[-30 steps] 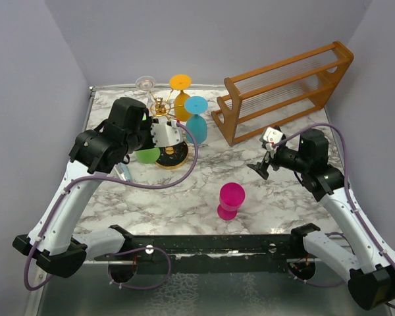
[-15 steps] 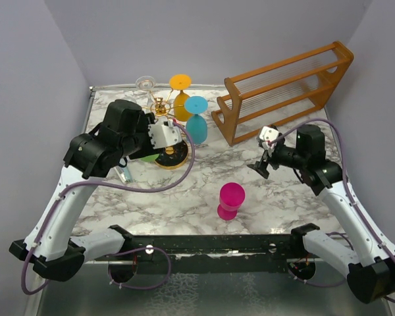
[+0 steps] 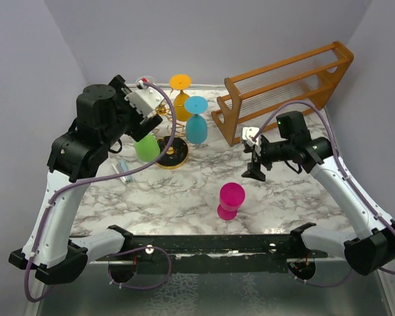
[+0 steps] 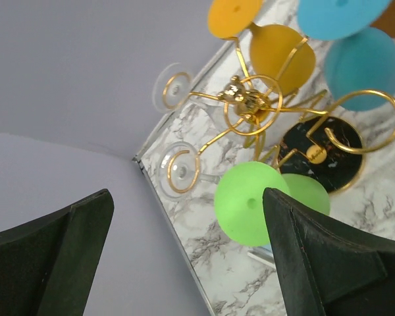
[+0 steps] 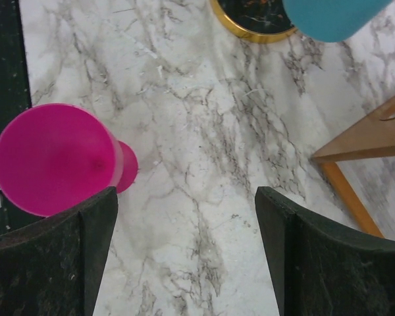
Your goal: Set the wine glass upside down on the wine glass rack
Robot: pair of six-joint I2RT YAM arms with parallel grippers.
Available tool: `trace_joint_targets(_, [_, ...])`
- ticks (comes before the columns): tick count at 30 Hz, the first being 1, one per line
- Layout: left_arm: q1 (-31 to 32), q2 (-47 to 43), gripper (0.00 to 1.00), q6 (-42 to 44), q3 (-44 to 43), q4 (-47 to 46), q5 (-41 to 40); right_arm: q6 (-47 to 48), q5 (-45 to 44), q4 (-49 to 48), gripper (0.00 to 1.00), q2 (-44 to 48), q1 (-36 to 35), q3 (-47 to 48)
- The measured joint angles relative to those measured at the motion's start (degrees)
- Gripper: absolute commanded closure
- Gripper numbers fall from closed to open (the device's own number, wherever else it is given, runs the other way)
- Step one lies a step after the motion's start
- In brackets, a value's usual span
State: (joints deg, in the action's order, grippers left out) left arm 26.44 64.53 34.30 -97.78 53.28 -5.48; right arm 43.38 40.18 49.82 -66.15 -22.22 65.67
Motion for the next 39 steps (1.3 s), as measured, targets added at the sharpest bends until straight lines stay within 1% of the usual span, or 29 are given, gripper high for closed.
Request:
trace_joint_targets(4, [-2.12, 0.52, 0.01, -2.51, -0.79, -3.15, -2.99, 0.37, -0.04, 3.5, 0.16, -1.46, -3.21, 1.29])
trace_joint_targets(8, [-2.89, 0.96, 0.01, -3.34, -0.7, -5.22, -5.99, -0.31, -0.68, 5.86, 0.17, -2.56, -7.28, 1.95])
trace_joint_targets(11, [-3.13, 1.01, 0.01, -3.52, -0.37, -6.47, -7.82, -1.64, -2.32, 6.56, 0.2, -3.61, -11.82, 2.29])
trace_joint_targets(14, [-3.13, 0.96, 0.01, -3.56, 0.26, -7.61, -8.94, -3.04, -4.61, 6.73, 0.25, -5.51, -15.56, 2.75])
trace_joint_targets(16, [-3.13, 0.92, 0.01, -3.56, 0.81, -7.93, -9.2, -3.69, -6.32, 6.78, 0.3, -6.84, -17.29, 2.75])
trace_joint_targets(18, [-3.13, 0.81, 0.01, -3.56, 1.36, -8.0, -9.22, -4.22, -8.0, 6.78, 0.38, -8.24, -18.38, 2.78])
trace_joint_targets(21, [-3.13, 0.61, 0.01, -3.61, 1.97, -8.17, -9.22, -4.66, -10.12, 7.02, 0.49, -10.1, -19.41, 3.08])
trace_joint_targets(25, [-3.13, 0.46, 0.01, -3.78, 2.05, -8.26, -9.22, -4.81, -11.76, 7.61, 0.62, -11.69, -20.15, 4.09])
trace_joint_targets(34, [-3.13, 0.61, 0.01, -4.26, 2.97, -9.62, -9.22, -4.98, -12.55, 7.72, 0.79, -12.74, -21.44, 4.48])
trace_joint_targets(37, [-3.13, 1.2, 0.01, -4.66, 2.97, -10.29, -9.27, -4.79, -12.83, 7.74, 0.89, -13.09, -21.62, 4.48])
trace_joint_targets(38, [-3.13, 1.42, 0.01, -4.81, 2.95, -10.47, -9.33, -4.66, -12.96, 7.76, 0.95, -13.16, -21.66, 4.46])
trace_joint_targets(39, [-3.13, 1.66, 0.01, -4.9, 2.95, -10.56, -9.38, -4.52, -13.16, 7.76, 0.98, -13.22, -21.66, 4.46])
